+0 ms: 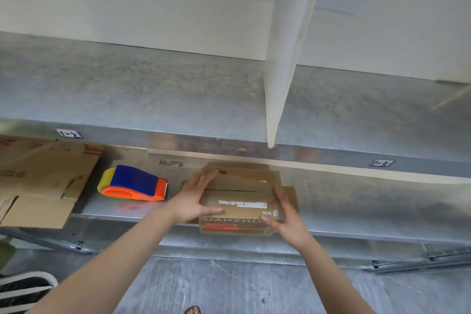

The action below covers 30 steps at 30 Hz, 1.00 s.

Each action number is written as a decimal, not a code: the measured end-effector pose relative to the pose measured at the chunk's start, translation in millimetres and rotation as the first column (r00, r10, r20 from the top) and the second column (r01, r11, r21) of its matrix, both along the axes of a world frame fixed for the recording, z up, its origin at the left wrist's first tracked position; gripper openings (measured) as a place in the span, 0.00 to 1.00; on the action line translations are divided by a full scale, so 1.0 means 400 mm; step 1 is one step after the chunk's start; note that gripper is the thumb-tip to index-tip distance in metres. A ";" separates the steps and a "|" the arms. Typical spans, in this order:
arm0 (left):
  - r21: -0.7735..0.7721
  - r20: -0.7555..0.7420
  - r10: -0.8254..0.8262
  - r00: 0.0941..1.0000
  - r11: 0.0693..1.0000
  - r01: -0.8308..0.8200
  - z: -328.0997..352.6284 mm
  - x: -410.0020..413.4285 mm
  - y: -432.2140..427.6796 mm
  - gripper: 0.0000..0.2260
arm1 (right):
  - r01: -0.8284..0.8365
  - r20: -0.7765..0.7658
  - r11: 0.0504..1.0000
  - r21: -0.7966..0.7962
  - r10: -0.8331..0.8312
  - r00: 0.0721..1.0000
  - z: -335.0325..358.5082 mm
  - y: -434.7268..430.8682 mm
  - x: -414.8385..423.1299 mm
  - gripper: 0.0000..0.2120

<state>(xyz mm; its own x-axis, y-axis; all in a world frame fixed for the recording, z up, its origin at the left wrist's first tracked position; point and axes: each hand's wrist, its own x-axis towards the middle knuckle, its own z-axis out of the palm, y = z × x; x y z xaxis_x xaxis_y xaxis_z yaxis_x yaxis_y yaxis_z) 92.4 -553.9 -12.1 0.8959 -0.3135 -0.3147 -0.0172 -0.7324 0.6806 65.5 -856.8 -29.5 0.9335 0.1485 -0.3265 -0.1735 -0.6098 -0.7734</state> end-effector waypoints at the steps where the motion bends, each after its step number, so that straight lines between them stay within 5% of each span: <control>1: -0.019 -0.034 0.008 0.999 1.000 -0.009 0.005 0.017 -0.007 0.38 | 0.008 0.017 1.000 0.001 -0.008 1.000 -0.003 0.002 -0.004 0.42; 5: -0.073 -0.018 0.124 0.992 0.990 -0.125 -0.001 0.046 -0.029 0.32 | 0.142 0.194 0.983 -0.118 -0.117 0.974 -0.021 0.018 -0.046 0.40; 10: 0.009 -0.068 -0.002 0.998 1.000 0.003 0.013 0.048 -0.025 0.27 | 0.203 0.262 0.962 -0.183 -0.152 0.953 -0.015 0.035 -0.104 0.31; 13: 0.032 -0.060 -0.009 0.998 0.999 0.011 0.031 0.035 -0.031 0.28 | 0.321 0.227 0.932 -0.170 -0.280 0.933 0.006 0.036 -0.106 0.40; 16: 0.056 -0.057 0.101 0.993 0.994 -0.098 0.022 -0.006 -0.033 0.41 | 0.457 0.030 0.885 -0.089 -0.456 0.889 0.015 0.050 -0.115 0.43; 20: 0.047 -0.066 0.290 0.955 0.957 -0.287 -0.007 -0.091 -0.041 0.48 | 0.541 -0.176 0.828 0.145 -0.516 0.838 -0.006 0.078 -0.147 0.30; 24: -0.057 -0.101 0.331 0.938 0.940 -0.338 0.003 -0.151 -0.019 0.39 | 0.591 -0.282 0.704 0.394 -0.520 0.807 0.003 0.087 -0.195 0.34; 30: -0.270 -0.169 0.330 0.929 0.891 -0.365 0.043 -0.236 -0.025 0.26 | 0.481 -0.263 0.671 0.565 -0.406 0.875 0.021 0.104 -0.257 0.38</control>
<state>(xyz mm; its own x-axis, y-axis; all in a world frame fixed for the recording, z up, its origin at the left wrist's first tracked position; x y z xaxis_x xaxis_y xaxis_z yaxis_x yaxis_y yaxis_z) -2.1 -564.0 5.0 0.9275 -0.0821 -0.3647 0.2932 -0.4454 0.8460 -37.2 -815.0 -21.2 0.9058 -0.0770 -0.4167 -0.4037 0.1417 -0.9038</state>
